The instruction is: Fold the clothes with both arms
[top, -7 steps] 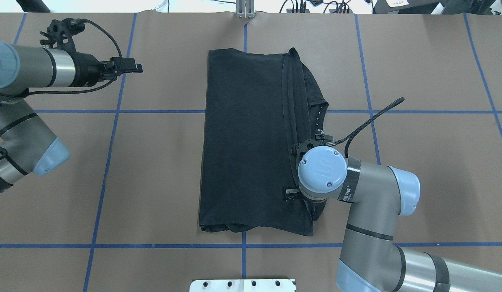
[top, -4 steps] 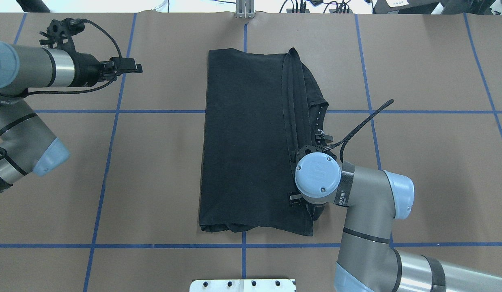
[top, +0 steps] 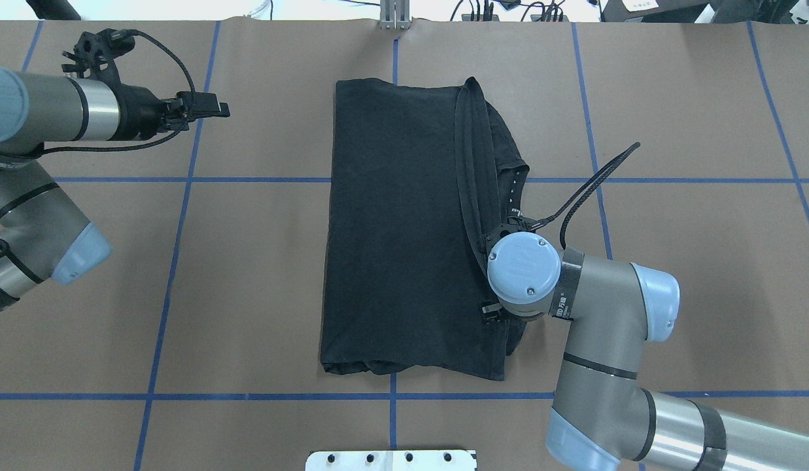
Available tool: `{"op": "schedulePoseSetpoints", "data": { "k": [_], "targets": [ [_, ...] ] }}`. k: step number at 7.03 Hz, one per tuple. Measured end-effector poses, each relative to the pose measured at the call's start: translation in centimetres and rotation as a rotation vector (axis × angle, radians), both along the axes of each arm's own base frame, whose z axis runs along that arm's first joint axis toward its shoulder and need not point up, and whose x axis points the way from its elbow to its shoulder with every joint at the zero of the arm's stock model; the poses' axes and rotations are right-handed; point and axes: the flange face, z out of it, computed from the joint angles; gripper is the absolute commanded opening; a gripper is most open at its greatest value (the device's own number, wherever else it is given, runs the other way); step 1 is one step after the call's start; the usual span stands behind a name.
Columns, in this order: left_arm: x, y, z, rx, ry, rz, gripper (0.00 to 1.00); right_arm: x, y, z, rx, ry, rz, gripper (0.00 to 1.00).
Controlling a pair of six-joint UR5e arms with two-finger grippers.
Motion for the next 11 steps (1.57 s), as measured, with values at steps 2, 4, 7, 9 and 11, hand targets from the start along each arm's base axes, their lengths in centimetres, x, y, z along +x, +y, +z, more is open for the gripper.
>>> {"op": "schedulePoseSetpoints", "data": {
  "k": [2, 4, 7, 9, 11],
  "targets": [
    [-0.5, 0.4, 0.0, 0.003, 0.003, 0.000, 1.00, 1.9, -0.7, 1.3, 0.012, 0.015, -0.019, 1.00],
    [-0.8, 0.8, -0.2, 0.009, 0.008, 0.000, 1.00, 3.5, -0.9, 0.1, 0.008, 0.034, -0.020, 1.00],
    [-0.9, 0.9, -0.3, 0.010, 0.009, 0.001, 1.00, -0.5, -3.3, -5.2, -0.008, 0.052, -0.001, 1.00],
    [-0.9, 1.0, -0.1, 0.007, 0.007, 0.002, 1.00, -3.7, -4.0, -5.4, -0.015, 0.051, 0.001, 1.00],
    [-1.0, 1.1, -0.1, 0.009, 0.008, 0.002, 1.00, -4.6, -4.1, -4.8, -0.015, 0.052, -0.003, 1.00]
  ]
}}
